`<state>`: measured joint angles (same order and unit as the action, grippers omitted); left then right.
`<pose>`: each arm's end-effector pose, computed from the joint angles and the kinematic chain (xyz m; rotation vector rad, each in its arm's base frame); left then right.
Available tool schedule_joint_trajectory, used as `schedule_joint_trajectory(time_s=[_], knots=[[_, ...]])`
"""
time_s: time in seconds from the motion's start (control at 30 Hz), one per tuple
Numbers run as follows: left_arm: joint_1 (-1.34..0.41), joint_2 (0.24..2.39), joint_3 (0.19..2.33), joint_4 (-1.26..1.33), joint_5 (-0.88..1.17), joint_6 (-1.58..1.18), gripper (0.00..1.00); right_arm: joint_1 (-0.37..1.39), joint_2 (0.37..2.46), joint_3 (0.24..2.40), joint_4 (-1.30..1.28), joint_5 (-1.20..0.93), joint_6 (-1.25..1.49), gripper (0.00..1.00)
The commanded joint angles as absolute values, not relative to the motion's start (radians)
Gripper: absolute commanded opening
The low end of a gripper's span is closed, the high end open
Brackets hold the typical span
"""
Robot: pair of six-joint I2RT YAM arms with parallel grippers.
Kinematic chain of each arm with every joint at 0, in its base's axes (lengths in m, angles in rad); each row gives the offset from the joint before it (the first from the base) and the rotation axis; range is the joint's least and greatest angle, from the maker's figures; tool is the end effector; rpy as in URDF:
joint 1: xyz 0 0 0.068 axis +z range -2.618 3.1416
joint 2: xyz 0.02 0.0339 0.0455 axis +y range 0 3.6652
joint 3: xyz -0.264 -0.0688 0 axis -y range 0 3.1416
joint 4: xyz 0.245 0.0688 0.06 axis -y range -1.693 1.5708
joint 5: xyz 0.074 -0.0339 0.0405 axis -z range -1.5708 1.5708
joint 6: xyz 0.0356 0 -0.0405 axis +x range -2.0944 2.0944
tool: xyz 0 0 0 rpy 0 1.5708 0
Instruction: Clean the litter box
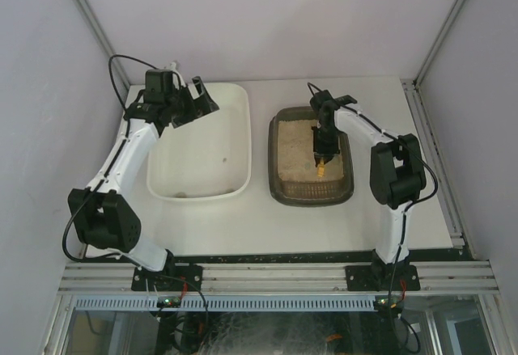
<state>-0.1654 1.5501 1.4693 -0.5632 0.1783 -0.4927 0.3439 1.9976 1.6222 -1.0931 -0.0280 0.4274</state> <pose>0.3449 -0.0640 0.3520 -0.2684 2.2449 -0.5558 0.3672 0.1326 0.2108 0.1254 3.0532 0.0985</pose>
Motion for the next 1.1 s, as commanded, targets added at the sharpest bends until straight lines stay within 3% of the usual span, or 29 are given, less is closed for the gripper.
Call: schedule_joint_trajectory(time_s=[0.0,0.23,0.43,1.07], knots=[[-0.109,1.526,1.437,-0.533,0.198,-0.472,1.00,0.318,2.020,1.643,-0.980,-0.142,0.440,0.00],[-0.092,1.538,1.440,-0.540,0.216,-0.480,1.00,0.277,2.048,1.568,-0.774,-0.477,0.479,0.00],[-0.092,1.543,1.436,-0.538,0.222,-0.478,1.00,0.240,2.019,1.469,-0.589,-0.626,0.539,0.00],[-0.088,1.383,1.436,-0.698,0.247,-0.314,1.00,0.217,1.629,1.087,-0.456,-0.738,0.630,0.00]])
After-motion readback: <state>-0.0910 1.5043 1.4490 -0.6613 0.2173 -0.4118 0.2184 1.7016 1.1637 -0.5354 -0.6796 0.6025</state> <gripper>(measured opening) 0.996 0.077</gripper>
